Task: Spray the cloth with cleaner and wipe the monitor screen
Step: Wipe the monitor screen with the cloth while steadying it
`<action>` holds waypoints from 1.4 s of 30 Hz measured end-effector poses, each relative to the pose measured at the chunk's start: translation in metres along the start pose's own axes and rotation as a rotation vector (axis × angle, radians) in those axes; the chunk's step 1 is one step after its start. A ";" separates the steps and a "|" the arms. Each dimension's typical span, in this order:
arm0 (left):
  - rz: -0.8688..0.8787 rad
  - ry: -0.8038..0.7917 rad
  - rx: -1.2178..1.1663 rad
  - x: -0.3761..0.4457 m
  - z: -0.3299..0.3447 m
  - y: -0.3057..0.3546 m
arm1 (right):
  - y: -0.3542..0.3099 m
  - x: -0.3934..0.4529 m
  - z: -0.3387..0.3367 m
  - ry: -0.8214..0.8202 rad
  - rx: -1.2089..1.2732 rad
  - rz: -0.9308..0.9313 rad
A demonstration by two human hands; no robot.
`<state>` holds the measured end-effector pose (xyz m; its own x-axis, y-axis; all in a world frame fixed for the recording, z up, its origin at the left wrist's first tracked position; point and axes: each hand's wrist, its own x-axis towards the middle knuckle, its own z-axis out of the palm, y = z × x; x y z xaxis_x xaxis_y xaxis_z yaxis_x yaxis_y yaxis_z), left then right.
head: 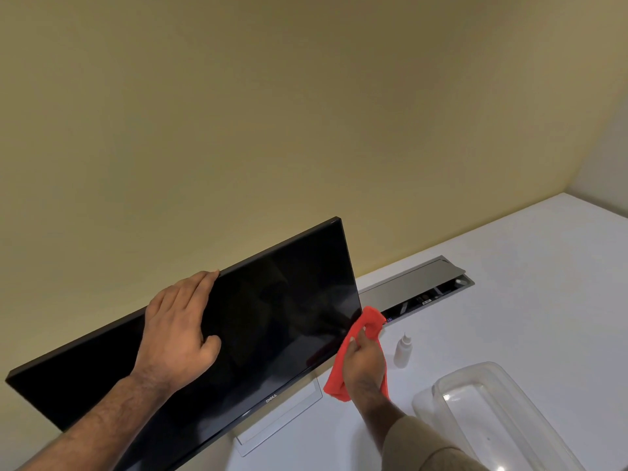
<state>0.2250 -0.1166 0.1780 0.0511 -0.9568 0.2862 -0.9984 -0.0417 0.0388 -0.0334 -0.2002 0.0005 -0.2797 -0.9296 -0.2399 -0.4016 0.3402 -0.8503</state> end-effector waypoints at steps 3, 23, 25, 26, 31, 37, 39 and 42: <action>-0.002 0.004 -0.001 0.000 0.000 0.000 | 0.001 -0.010 0.000 -0.054 -0.034 0.012; -0.004 -0.024 0.033 -0.007 -0.007 0.006 | 0.000 -0.109 0.044 -0.707 -0.457 -0.480; -0.004 -0.027 0.030 -0.007 -0.008 0.005 | 0.003 -0.112 0.037 -0.636 -0.378 -0.466; -0.003 -0.029 0.032 -0.006 -0.008 0.004 | 0.005 -0.113 0.032 -0.581 -0.335 -0.441; 0.003 -0.033 0.037 -0.006 -0.008 0.004 | 0.000 -0.103 0.002 -0.467 0.051 -0.119; 0.011 -0.008 -0.005 -0.004 -0.012 0.006 | -0.021 -0.095 -0.038 -0.440 0.536 0.212; 0.021 0.007 -0.026 -0.007 -0.015 0.007 | -0.028 -0.095 -0.047 -0.420 0.554 0.261; 0.019 0.095 -0.084 -0.016 -0.020 0.011 | -0.038 -0.095 -0.057 -0.405 0.617 0.318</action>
<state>0.2139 -0.0960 0.1930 0.0379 -0.9253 0.3772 -0.9938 0.0046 0.1112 -0.0412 -0.1167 0.0818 0.0856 -0.8205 -0.5652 0.2313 0.5682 -0.7897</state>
